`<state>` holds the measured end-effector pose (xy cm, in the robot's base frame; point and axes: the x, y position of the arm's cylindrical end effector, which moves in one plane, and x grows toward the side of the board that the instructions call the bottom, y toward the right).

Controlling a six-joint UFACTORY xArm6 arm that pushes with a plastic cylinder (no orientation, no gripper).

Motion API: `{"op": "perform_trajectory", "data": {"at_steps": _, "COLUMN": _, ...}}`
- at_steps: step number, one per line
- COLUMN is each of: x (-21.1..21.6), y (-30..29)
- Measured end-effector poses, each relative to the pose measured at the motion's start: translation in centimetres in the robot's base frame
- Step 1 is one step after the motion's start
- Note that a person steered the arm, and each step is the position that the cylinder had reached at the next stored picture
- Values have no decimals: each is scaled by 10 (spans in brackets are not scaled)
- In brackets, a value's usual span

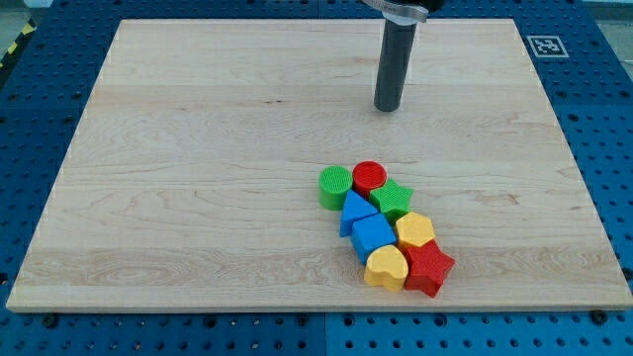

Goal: Point at the red star

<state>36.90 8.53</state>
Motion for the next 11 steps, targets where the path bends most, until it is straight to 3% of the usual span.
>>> {"op": "perform_trajectory", "data": {"at_steps": 3, "x": 1, "y": 9}}
{"op": "perform_trajectory", "data": {"at_steps": 4, "x": 18, "y": 41}}
{"op": "perform_trajectory", "data": {"at_steps": 5, "x": 61, "y": 65}}
{"op": "perform_trajectory", "data": {"at_steps": 7, "x": 202, "y": 65}}
{"op": "perform_trajectory", "data": {"at_steps": 8, "x": 249, "y": 65}}
{"op": "perform_trajectory", "data": {"at_steps": 11, "x": 250, "y": 51}}
